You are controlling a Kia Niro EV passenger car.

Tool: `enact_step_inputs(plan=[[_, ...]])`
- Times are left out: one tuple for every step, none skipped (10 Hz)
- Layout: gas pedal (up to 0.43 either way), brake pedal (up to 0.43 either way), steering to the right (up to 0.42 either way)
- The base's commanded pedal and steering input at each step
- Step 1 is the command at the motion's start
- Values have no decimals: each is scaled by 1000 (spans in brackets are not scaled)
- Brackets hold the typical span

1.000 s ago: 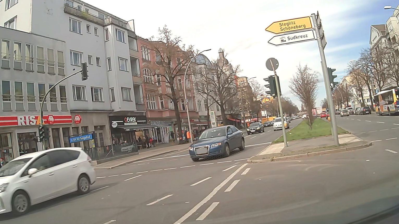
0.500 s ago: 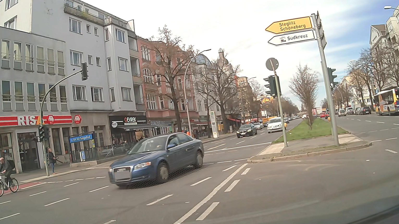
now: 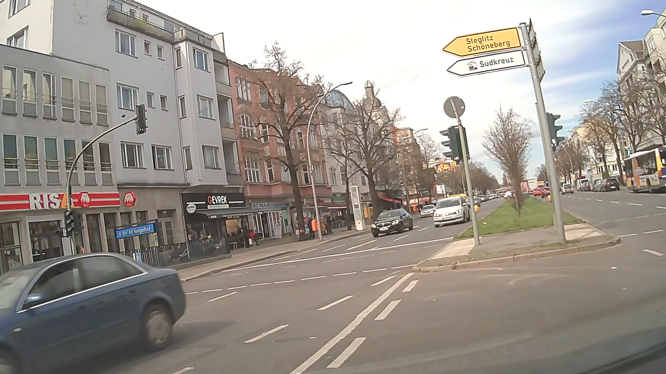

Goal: Follow the waypoints while adhering to traffic rules and regulations

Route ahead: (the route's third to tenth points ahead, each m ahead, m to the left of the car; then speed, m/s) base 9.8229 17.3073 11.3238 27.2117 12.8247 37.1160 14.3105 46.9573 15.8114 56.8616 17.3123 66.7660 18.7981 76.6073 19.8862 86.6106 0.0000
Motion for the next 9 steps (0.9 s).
enact_step_inputs(plan=[[0, 299, -578], [0, 305, -578], [0, 305, -578], [0, 305, -578], [0, 305, -578], [0, 305, -578], [0, 305, -578], [0, 305, -578], [0, 305, -578]])
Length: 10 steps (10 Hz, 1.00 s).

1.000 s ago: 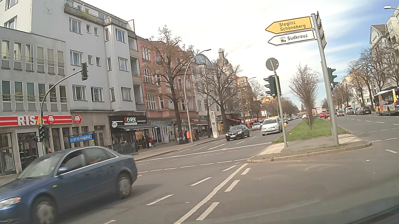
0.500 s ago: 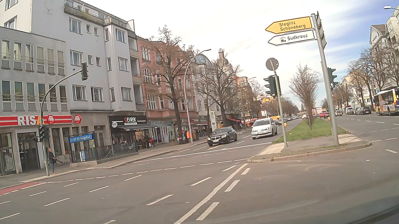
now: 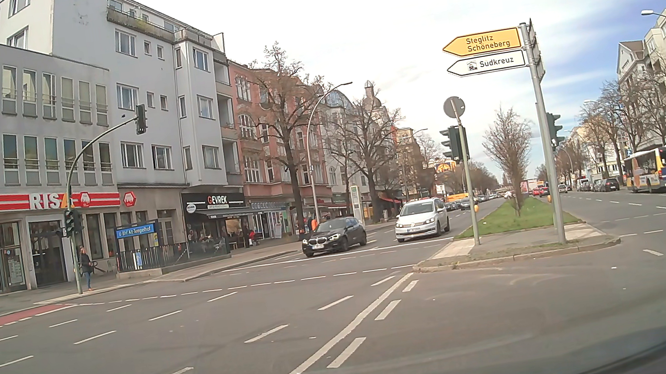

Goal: Follow the waypoints while adhering to traffic rules and regulations

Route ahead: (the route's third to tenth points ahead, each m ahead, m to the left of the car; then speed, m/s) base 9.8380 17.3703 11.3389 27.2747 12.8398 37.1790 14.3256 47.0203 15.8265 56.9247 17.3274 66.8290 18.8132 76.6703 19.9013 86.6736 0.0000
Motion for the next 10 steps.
enact_step_inputs(plan=[[0, 305, -578], [0, 305, -578], [0, 305, -578], [0, 305, -578], [0, 305, -578], [0, 305, -578], [0, 305, -578], [0, 305, -578], [0, 305, -578], [0, 305, -578]])
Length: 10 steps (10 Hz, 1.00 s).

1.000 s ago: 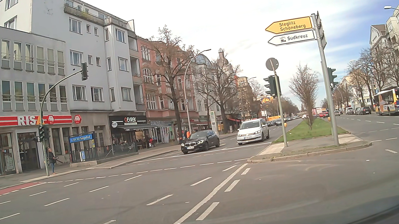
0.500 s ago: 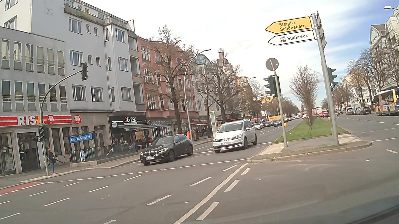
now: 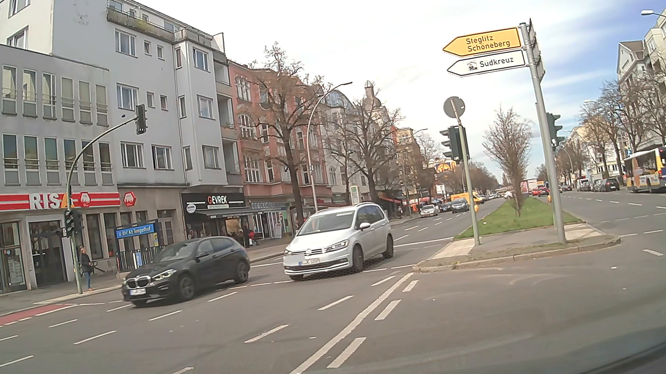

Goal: Follow the waypoints while adhering to traffic rules and regulations

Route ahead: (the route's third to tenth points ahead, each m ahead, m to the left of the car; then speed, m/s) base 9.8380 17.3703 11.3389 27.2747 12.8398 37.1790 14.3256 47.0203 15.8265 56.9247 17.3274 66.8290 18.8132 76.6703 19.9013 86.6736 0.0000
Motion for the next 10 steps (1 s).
enact_step_inputs(plan=[[0, 305, -578], [0, 305, -578], [0, 305, -578], [0, 305, -578], [0, 305, -578], [0, 305, -578], [0, 305, -578], [0, 305, -578], [0, 305, -578], [0, 305, -578]])
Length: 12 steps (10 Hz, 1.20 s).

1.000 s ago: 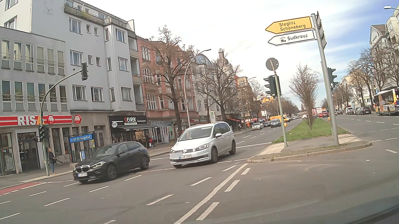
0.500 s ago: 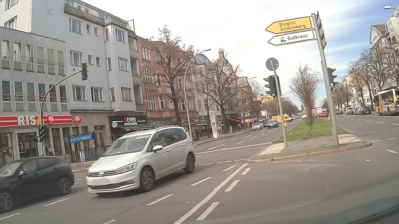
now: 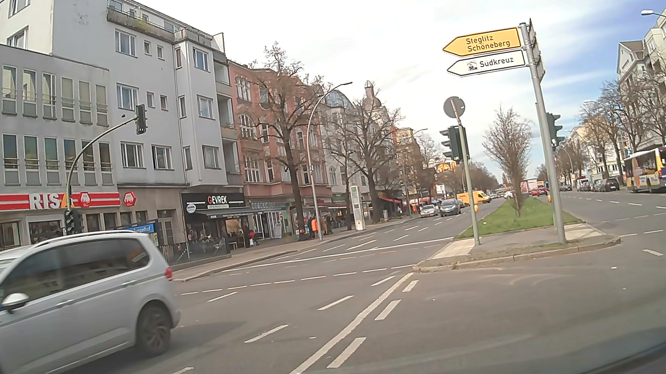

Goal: Follow the waypoints while adhering to traffic rules and regulations

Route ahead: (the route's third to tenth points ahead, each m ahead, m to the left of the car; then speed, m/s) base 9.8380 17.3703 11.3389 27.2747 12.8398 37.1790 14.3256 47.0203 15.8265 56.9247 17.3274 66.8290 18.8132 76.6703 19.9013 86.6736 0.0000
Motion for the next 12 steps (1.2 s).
enact_step_inputs(plan=[[0, 305, -578], [0, 305, -578], [0, 305, -578], [0, 305, -578], [0, 305, -578], [0, 305, -578], [0, 305, -578], [0, 305, -578], [0, 305, -578], [0, 305, -578], [0, 305, -578], [0, 305, -578]])
